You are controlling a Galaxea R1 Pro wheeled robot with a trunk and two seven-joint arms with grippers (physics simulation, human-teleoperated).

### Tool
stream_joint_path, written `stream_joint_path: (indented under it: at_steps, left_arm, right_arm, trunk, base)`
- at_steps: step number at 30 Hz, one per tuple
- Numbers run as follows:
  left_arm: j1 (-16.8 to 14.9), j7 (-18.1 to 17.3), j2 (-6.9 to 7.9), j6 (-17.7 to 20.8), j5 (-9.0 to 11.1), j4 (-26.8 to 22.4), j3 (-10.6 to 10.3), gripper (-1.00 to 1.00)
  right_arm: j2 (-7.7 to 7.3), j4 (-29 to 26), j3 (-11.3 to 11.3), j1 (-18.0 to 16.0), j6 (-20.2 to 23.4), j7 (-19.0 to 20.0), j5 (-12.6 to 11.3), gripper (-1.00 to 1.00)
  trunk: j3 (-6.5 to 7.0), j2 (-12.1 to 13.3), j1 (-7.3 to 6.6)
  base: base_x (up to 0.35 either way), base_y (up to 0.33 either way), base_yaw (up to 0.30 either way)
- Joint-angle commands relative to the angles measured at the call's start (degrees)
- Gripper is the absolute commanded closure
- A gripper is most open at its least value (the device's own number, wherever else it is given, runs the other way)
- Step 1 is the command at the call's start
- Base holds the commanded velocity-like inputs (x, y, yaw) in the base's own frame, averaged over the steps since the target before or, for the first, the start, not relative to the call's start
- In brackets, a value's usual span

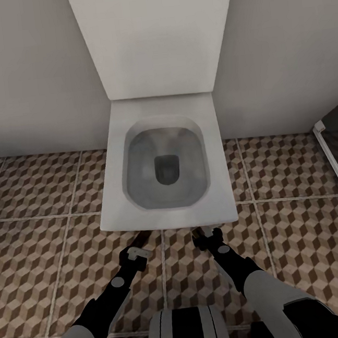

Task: Take the four mousetraps from the cabinet in the bathroom and place them on the bathroom floor. Make sure all four end up on the same floor surface, and ensure that at least two of them are either under or directly next to the same bathroom sink.

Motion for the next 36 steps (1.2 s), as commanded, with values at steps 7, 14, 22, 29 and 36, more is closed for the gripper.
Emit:
stream_joint_path:
  at_steps: [7,14,22,29,36]
  left_arm:
    - [-0.05,0.76,0.07,-0.17,0.17,0.78,-0.52,1.00]
    - [-0.03,0.76,0.06,-0.23,0.17,1.37,-0.52,1.00]
    - [-0.01,0.76,0.06,-0.23,0.17,2.01,-0.52,1.00]
    - [-0.03,0.72,0.06,-0.23,0.17,2.09,-0.52,1.00]
    - [-0.05,0.75,-0.01,-0.53,0.17,2.35,-0.52,1.00]
  right_arm:
    - [-0.02,0.06,0.32,-0.03,-0.11,-0.37,0.25,-1.00]
    - [-0.02,0.06,0.32,-0.03,-0.95,-0.37,0.25,-1.00]
    - [-0.02,0.06,0.32,-0.03,-1.13,-0.37,0.30,-1.00]
    - [-0.02,0.06,0.32,-0.03,-1.13,-0.37,0.25,-1.00]
    - [-0.02,0.06,0.32,-0.03,-1.13,-0.37,0.23,-1.00]
  trunk:
    - [-0.02,-0.01,-0.01]
    - [-0.02,-0.01,-0.01]
    - [-0.02,-0.01,-0.01]
    - [-0.02,-0.01,-0.01]
    - [-0.02,-0.01,-0.01]
  base:
    - [0.000,0.000,0.000]
    - [0.000,0.000,0.000]
    - [0.000,0.000,0.000]
    - [0.000,0.000,0.000]
    - [0.000,0.000,0.000]
